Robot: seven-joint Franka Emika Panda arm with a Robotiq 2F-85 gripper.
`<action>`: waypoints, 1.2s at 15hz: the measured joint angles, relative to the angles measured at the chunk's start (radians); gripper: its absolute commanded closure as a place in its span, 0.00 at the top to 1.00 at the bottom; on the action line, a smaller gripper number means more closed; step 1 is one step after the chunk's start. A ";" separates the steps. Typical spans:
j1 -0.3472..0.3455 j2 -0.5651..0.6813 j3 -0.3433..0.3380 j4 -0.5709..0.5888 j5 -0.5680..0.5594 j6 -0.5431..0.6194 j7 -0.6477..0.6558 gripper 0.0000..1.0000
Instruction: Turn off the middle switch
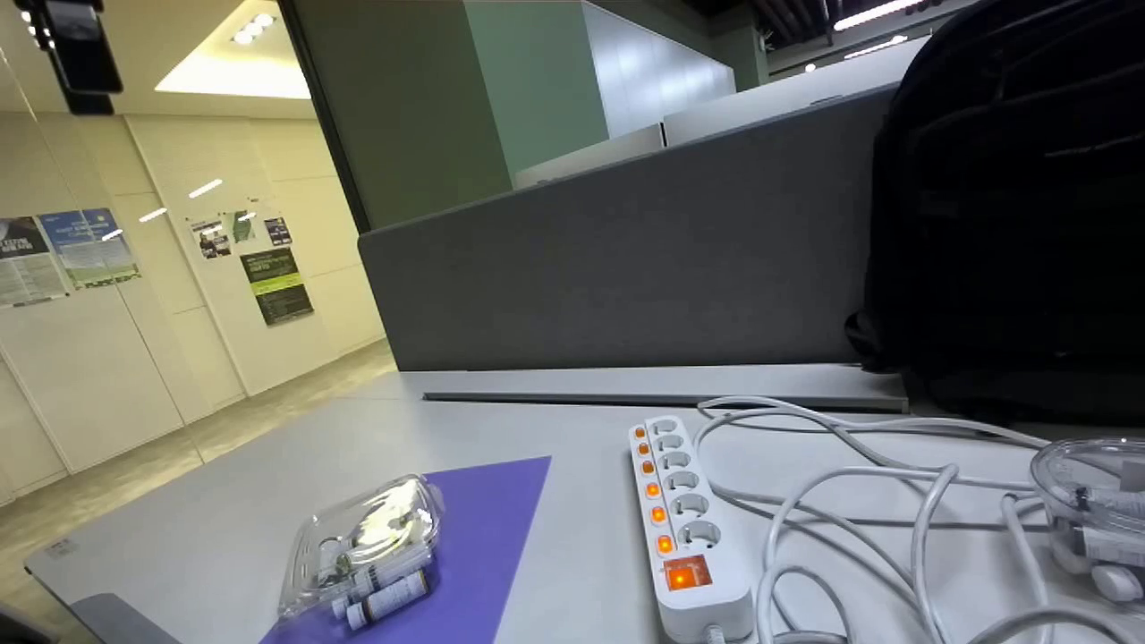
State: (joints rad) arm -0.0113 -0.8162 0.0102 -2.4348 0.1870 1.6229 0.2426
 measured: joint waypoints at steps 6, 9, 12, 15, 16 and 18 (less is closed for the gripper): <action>-0.001 0.000 0.001 0.000 0.000 0.000 -0.003 1.00; -0.032 0.001 0.012 -0.010 -0.011 0.062 -0.004 1.00; -0.095 0.020 0.005 -0.028 -0.021 0.168 -0.002 1.00; -0.169 0.087 -0.018 -0.034 -0.043 0.280 0.001 1.00; -0.191 0.121 -0.029 -0.034 -0.054 0.313 0.001 1.00; -0.225 0.200 -0.049 -0.033 -0.081 0.375 0.001 1.00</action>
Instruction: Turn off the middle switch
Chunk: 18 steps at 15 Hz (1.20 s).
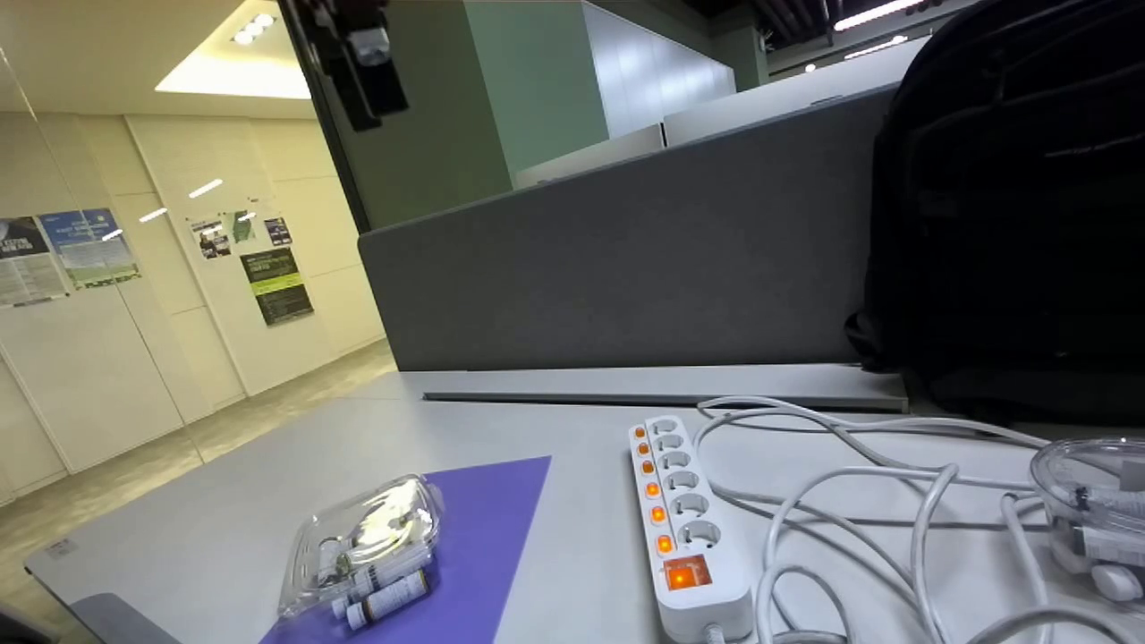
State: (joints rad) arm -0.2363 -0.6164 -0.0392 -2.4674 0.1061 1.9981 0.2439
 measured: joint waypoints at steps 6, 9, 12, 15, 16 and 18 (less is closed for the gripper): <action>-0.027 0.251 -0.033 0.020 -0.062 0.246 -0.002 1.00; -0.023 0.348 -0.043 0.020 -0.052 0.406 -0.001 1.00; -0.022 0.439 -0.056 0.028 -0.045 0.508 0.006 1.00; -0.019 0.541 -0.066 0.069 -0.043 0.534 0.011 1.00; -0.016 0.575 -0.068 0.089 -0.043 0.534 0.014 1.00; -0.004 0.639 -0.071 0.132 -0.042 0.534 0.027 1.00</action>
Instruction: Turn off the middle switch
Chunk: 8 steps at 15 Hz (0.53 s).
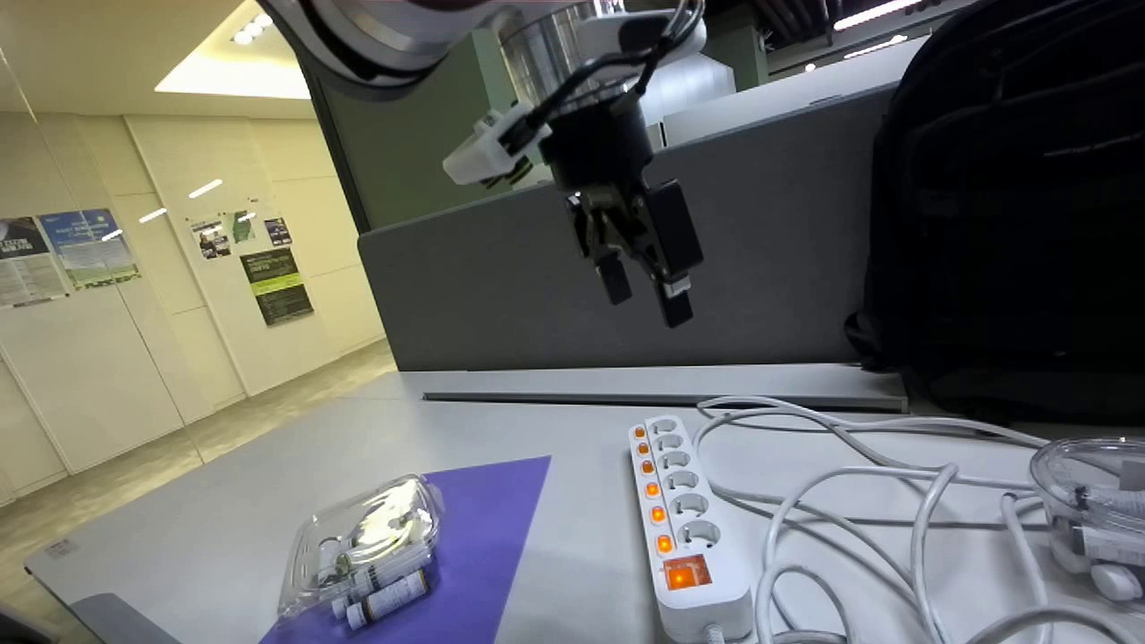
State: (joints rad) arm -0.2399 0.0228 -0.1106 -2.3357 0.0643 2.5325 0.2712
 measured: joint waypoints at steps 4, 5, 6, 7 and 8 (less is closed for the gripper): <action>0.012 0.023 -0.009 0.009 -0.001 0.004 -0.002 1.00; 0.013 0.021 -0.010 0.009 -0.001 0.004 -0.003 1.00; 0.013 0.019 -0.011 0.009 -0.001 0.004 -0.003 1.00; 0.013 0.019 -0.012 0.009 -0.001 0.004 -0.003 1.00; 0.014 0.020 -0.014 0.009 -0.001 0.004 -0.004 1.00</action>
State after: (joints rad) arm -0.2255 0.0428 -0.1243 -2.3268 0.0634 2.5363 0.2676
